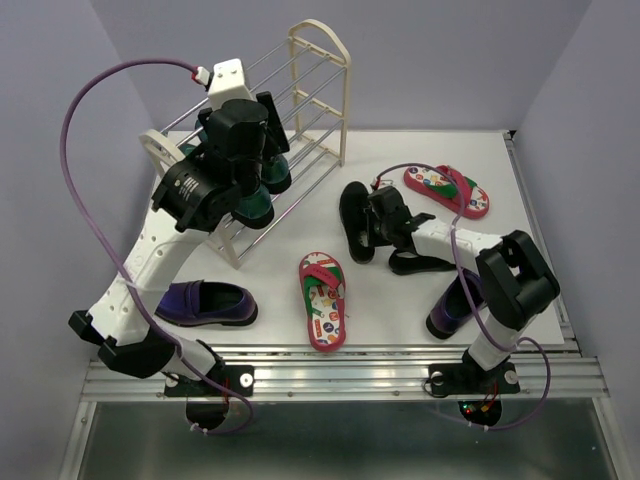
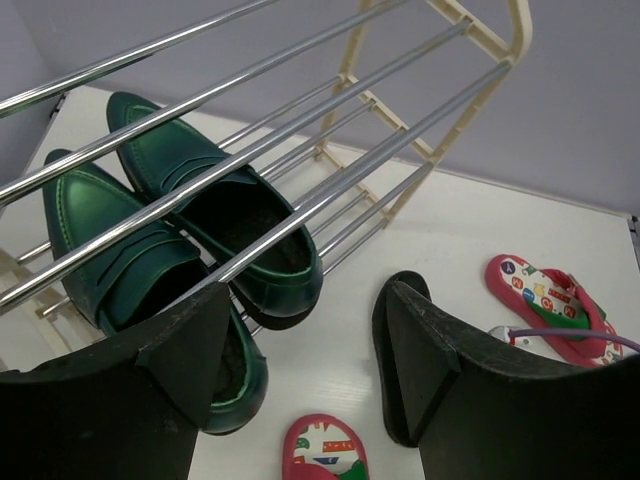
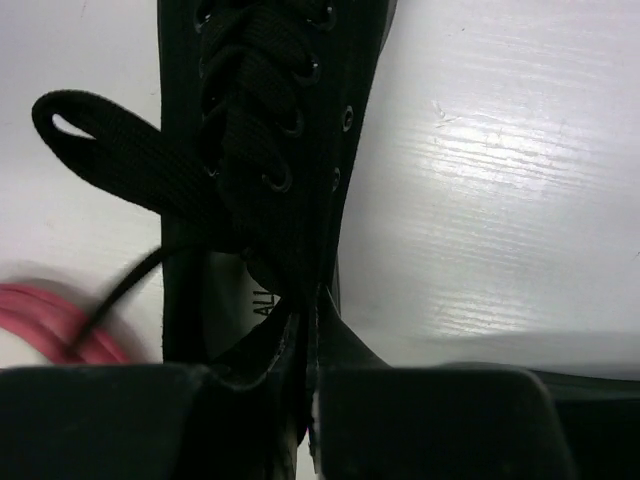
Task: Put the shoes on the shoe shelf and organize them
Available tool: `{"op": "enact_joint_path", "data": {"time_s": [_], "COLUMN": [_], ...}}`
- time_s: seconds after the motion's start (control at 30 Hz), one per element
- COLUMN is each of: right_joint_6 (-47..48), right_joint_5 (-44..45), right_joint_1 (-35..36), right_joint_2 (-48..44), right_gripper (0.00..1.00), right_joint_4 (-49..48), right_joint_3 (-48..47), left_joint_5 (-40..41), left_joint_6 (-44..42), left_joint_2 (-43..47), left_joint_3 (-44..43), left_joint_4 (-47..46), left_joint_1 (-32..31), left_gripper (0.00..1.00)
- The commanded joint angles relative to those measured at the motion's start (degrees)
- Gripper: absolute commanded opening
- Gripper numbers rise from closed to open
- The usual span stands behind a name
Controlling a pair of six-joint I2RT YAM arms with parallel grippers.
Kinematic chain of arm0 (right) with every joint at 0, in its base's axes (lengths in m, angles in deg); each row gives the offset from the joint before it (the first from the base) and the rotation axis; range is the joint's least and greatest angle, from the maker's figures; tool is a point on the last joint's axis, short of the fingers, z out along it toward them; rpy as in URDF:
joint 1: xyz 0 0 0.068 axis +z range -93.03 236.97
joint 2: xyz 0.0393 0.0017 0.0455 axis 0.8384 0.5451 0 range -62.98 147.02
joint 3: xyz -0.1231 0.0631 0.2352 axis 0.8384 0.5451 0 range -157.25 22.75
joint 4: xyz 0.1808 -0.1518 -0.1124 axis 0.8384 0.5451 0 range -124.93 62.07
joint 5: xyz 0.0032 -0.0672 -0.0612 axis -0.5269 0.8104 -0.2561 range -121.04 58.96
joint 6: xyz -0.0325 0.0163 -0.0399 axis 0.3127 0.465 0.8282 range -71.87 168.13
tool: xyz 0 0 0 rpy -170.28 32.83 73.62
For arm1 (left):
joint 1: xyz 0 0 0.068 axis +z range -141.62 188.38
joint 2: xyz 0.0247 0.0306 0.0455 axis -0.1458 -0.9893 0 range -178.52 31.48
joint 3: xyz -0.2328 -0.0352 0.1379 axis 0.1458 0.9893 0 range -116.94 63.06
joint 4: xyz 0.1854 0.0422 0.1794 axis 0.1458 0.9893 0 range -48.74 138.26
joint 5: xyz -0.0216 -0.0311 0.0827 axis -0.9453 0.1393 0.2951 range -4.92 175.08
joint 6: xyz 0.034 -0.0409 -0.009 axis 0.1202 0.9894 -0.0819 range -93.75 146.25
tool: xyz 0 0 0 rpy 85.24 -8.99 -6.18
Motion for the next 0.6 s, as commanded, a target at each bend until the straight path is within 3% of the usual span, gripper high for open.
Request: {"op": "enact_joint_path", "data": {"time_s": [0.0,0.27,0.57], "right_joint_6": [2.15,12.17,18.94], "right_joint_5": [0.03,-2.77,-5.95], "right_joint_1": [0.6,0.6,0.6], "right_joint_2": [-2.45,-8.43,-7.21], "right_gripper": [0.01,0.01,0.01], "right_joint_4": [-1.33,-0.62,-1.15], "right_joint_3": [-2.89,-4.91,-10.18], "left_joint_5": [-0.68,-1.82,-1.91], "left_joint_6": [-0.35,-1.49,-2.11], "left_joint_2": [3.51,4.48,6.85], "left_joint_3": [2.16,3.65,5.85], "left_joint_4": [-2.58,-3.72,-4.78], "left_joint_1": [1.9,3.13,3.66], "left_gripper": [0.74,0.74,0.74]}}
